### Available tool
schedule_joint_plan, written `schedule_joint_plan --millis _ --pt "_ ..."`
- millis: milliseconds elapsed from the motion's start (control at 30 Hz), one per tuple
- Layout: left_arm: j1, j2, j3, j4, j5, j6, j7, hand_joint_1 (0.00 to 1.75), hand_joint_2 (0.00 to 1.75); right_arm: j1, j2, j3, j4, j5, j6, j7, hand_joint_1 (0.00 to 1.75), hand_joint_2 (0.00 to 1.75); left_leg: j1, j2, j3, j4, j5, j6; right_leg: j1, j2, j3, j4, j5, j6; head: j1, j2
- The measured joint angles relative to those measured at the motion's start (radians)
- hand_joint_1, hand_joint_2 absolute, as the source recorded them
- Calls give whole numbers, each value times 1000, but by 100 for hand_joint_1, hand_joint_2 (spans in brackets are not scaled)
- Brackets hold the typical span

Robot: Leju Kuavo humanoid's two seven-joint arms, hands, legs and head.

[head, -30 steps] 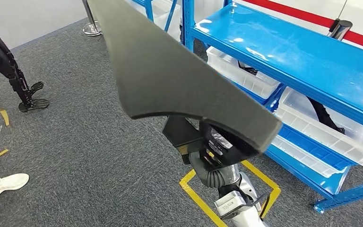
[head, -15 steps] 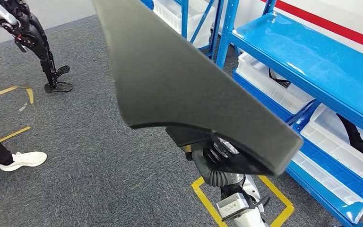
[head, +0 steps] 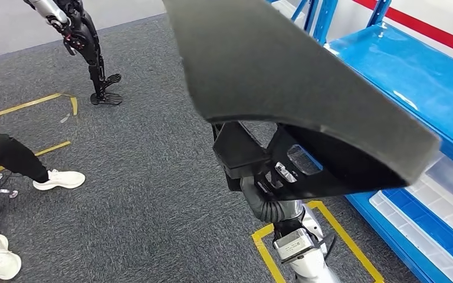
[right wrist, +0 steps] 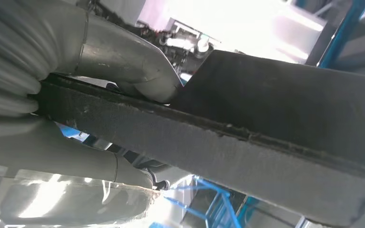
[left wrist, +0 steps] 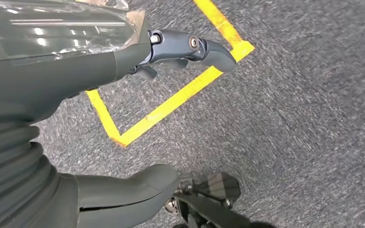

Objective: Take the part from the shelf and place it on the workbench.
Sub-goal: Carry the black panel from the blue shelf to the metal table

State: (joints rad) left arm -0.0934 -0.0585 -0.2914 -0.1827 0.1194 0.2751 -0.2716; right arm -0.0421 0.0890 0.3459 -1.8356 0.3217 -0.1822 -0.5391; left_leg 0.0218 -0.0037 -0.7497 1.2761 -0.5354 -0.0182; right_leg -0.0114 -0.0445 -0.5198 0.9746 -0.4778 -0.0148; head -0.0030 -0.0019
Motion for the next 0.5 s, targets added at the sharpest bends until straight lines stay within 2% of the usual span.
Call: schedule_joint_plan --millis 33,100,133,167,233,267,300,333,367,433,467,500 --pt "0 0 0 0 -3 0 -2 0 175 0 2 0 2 0 -1 -3 175 175 6 10 27 -55 34 -5 -1 -10 2 0 -3 4 0 0" --pt "-2 -1 0 -1 -9 -1 -5 0 175 2 4 -2 4 -1 -4 -7 175 175 11 48 106 -197 93 -10 1 -25 9 2 -10 15 0 0" --pt "-4 -1 0 -2 -11 -2 -8 0 175 3 5 -2 4 0 -5 -8 175 175 9 61 133 -247 109 -7 4 -33 11 2 -14 22 2 0" --pt "-6 -2 0 -2 -12 -2 -10 0 175 4 6 -3 4 0 -6 -10 175 175 6 65 143 -267 111 -1 7 -39 13 3 -17 29 4 0" --pt "-7 -1 0 -3 -12 -2 -14 0 175 5 8 -4 4 1 -8 -12 175 175 -3 44 140 -271 110 19 10 -56 17 0 -21 43 9 0" --pt "-6 -1 0 -3 -12 -2 -15 0 175 5 9 -4 4 2 -8 -13 175 175 -5 34 143 -276 112 28 8 -53 17 4 -26 49 9 0" --pt "-6 -1 0 -3 -12 -1 -17 0 175 6 10 -5 4 2 -8 -15 175 175 -6 24 146 -281 115 38 6 -39 11 22 -38 51 9 0" --pt "-7 0 0 -3 -12 0 -18 0 175 7 10 -5 4 2 -9 -15 175 175 -6 15 149 -285 118 47 5 -17 -7 62 -60 49 11 0" --pt "-8 0 0 -3 -12 0 -18 0 175 8 10 -7 3 3 -9 -16 175 175 -6 5 150 -287 119 54 2 9 -38 123 -88 43 12 0" --pt "-9 2 0 -2 -12 -1 -19 0 175 14 9 -10 4 6 -9 -15 175 175 -10 -19 148 -287 120 61 1 35 -116 266 -139 35 15 0" --pt "-7 1 0 -2 -12 -2 -19 0 175 17 8 -11 4 7 -9 -15 175 175 -12 -33 148 -286 119 61 2 39 -141 307 -145 38 15 0" --pt "-6 1 0 -2 -12 -4 -19 0 175 18 8 -11 4 8 -9 -13 175 175 -14 -47 148 -286 119 62 2 42 -147 306 -134 44 15 0"
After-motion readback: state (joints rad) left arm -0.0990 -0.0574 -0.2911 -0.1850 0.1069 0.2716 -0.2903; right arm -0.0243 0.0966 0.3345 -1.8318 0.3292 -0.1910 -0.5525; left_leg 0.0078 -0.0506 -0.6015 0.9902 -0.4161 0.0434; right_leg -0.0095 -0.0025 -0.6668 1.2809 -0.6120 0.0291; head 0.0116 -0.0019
